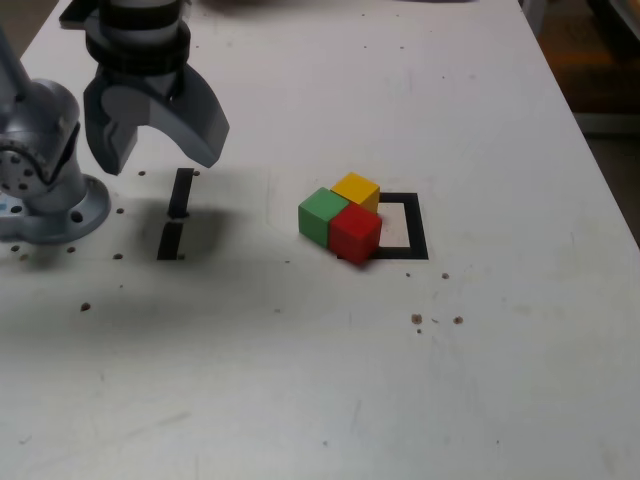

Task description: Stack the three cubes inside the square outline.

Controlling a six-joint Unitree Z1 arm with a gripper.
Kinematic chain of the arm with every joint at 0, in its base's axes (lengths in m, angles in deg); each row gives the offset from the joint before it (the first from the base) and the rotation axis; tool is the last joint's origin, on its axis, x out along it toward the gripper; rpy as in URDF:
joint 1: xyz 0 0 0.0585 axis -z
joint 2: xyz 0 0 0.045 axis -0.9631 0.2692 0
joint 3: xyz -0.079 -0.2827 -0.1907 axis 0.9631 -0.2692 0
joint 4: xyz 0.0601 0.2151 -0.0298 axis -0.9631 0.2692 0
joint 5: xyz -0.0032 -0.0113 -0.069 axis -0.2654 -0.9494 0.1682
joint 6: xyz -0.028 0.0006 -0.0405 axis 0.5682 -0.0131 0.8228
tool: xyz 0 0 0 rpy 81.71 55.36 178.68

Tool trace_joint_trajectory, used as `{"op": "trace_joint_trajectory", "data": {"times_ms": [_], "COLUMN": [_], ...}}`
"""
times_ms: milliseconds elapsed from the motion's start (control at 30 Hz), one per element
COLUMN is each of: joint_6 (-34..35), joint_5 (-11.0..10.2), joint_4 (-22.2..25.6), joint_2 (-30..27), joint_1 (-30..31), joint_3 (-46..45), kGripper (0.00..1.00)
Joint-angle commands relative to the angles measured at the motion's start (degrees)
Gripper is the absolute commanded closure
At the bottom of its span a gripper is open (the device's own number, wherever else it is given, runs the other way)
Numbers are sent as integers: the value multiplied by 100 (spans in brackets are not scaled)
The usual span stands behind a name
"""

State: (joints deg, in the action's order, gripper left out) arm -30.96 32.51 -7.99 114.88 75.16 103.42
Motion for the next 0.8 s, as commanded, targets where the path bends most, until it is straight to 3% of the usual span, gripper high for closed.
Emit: {"op": "trace_joint_trajectory", "data": {"times_ms": [0,367,767], "joint_6": [-7,-5,766], "joint_5": [2,117,270], "joint_4": [-50,-422,-345], "joint_2": [2,-98,333], "joint_1": [10,22,571], "joint_3": [-44,-339,1108], "kGripper": [3,3,3]}}
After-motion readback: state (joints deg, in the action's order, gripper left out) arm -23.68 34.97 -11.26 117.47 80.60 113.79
